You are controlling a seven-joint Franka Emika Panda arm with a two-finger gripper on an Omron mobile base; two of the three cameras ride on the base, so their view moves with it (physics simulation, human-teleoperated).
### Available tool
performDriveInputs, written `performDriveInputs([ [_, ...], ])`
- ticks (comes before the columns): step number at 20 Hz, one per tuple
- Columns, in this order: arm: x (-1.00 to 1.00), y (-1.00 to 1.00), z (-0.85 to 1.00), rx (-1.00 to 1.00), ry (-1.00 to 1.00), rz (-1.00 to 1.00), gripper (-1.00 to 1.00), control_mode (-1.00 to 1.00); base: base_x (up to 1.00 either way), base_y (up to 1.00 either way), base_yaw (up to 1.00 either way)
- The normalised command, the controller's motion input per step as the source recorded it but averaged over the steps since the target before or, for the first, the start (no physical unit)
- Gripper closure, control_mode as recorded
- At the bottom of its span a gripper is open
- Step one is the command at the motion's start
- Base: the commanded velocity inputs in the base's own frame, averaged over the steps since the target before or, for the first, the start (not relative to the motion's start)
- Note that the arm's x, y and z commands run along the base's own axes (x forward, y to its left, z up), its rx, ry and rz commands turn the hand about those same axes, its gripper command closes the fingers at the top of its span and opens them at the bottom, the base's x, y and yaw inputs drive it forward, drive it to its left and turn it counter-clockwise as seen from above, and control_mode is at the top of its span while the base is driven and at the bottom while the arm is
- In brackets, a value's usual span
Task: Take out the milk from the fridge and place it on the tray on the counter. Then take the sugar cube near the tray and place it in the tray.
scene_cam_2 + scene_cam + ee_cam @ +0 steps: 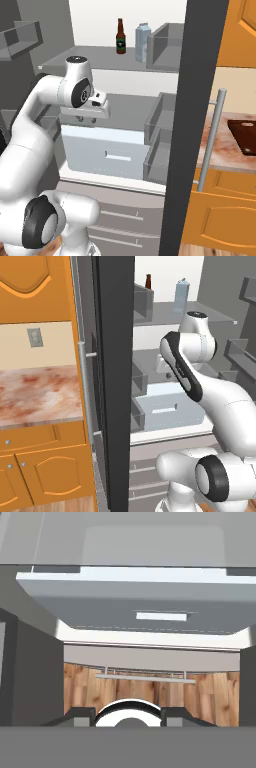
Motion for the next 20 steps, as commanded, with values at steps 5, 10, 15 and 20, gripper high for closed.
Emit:
performDriveInputs([
  [5,-0.23,0.05,0.0,0.0,-0.04,0.01,-1.0,-1.0,0.0,0.0,0.0],
  [10,-0.37,0.0,0.14,-0.01,-0.18,0.0,-1.0,-1.0,0.0,0.0,0.0],
  [15,-0.37,0.0,0.51,-0.01,-0.24,0.0,-1.0,-1.0,0.0,0.0,0.0],
  [20,-0.36,-0.03,0.66,0.0,-0.29,-0.01,-1.0,-1.0,0.0,0.0,0.0],
])
